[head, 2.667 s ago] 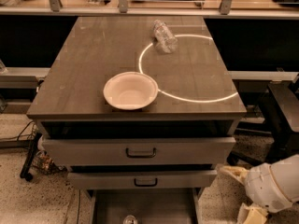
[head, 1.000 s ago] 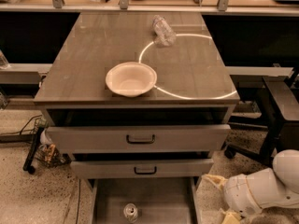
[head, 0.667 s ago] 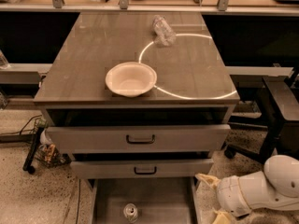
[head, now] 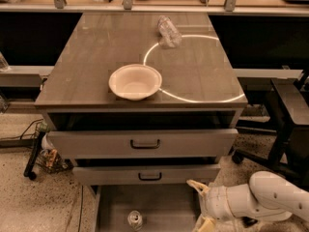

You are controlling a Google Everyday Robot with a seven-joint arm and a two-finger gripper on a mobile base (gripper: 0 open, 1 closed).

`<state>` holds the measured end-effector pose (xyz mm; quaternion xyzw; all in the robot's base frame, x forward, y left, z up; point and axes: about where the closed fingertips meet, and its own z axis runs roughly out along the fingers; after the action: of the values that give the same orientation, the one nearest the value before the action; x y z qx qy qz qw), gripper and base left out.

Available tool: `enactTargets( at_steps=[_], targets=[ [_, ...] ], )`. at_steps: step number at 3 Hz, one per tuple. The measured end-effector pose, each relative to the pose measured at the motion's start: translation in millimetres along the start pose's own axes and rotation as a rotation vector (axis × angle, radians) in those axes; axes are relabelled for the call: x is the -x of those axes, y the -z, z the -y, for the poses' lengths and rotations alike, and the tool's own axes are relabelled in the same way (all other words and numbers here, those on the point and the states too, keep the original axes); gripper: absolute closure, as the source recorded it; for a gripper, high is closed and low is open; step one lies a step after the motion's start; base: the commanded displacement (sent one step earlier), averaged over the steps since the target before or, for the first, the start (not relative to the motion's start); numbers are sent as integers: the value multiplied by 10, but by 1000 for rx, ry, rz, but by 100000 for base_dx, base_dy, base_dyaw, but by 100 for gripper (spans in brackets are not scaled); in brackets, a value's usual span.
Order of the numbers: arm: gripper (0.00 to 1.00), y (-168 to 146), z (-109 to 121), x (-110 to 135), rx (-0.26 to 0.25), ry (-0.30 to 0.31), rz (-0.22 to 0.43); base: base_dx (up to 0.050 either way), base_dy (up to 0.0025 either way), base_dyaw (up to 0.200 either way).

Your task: Pick 7up can from bottom drawer and place on counter

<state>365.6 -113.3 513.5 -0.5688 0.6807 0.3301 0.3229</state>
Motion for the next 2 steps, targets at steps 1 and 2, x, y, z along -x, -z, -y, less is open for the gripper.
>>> enactTargets(
  at_steps=[1, 2],
  targets=[
    [0, -368, 93, -160, -7, -1, 56, 0, 0, 0],
    [0, -368, 92, -160, -6, -1, 56, 0, 0, 0]
  ],
)
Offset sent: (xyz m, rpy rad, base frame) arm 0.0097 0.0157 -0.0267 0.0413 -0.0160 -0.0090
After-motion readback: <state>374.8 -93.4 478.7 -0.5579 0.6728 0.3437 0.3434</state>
